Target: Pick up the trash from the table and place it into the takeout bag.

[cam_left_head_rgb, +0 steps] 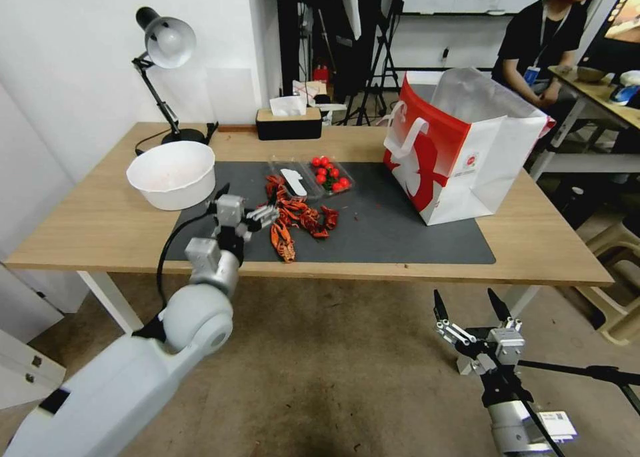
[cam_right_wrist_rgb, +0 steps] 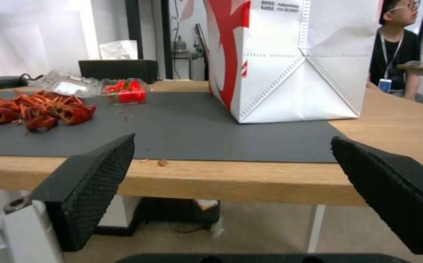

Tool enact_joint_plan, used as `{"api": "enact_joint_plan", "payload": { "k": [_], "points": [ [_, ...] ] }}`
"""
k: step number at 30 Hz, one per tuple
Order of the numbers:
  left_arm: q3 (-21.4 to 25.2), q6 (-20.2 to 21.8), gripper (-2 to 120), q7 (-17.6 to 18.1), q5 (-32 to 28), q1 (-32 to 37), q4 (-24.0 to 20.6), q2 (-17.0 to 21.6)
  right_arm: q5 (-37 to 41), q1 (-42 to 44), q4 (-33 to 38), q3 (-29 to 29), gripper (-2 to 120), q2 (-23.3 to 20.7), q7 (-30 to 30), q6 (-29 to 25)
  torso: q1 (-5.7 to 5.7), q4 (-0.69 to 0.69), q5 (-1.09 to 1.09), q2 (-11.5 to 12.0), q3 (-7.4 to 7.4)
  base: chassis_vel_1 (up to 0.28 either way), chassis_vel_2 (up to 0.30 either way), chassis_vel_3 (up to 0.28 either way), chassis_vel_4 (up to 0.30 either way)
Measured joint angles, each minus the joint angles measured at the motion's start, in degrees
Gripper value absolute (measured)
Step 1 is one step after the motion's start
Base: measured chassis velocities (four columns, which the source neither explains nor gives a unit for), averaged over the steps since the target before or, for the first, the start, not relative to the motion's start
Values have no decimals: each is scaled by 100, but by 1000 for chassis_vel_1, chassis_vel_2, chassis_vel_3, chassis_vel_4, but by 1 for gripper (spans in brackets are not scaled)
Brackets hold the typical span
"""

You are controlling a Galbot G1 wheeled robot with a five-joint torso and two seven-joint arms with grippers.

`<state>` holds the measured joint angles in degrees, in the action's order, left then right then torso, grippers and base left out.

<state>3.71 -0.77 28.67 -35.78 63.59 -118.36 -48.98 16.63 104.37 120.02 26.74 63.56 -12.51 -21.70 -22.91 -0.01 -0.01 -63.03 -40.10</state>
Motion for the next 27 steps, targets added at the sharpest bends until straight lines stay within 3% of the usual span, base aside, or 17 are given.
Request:
{"api": "enact_joint_plan", "payload": {
  "k": [5,13,23,27],
  "points": [
    [504,-288,100,-274,225,1031,-207,-87,-9,-9,13,-45,100,18,20,7,0,2,1,0,1,0,0,0,0],
    [945,-595,100,-534,565,1862,-289,-281,-12,-20,64,-47,100,46,60,9,0,0,2,0,0,0,0,0,0],
    [1225,-1054,100,-758,1146,2995,-201,-767,-66,-29,174,-95,100,43,-117,395,0,1,1,0,0,0,0,0,0],
    [1244,-1170,100,-757,1274,3074,-99,-876,-66,-37,215,-174,100,44,-138,459,0,1,1,0,0,0,0,0,0]
  ]
}}
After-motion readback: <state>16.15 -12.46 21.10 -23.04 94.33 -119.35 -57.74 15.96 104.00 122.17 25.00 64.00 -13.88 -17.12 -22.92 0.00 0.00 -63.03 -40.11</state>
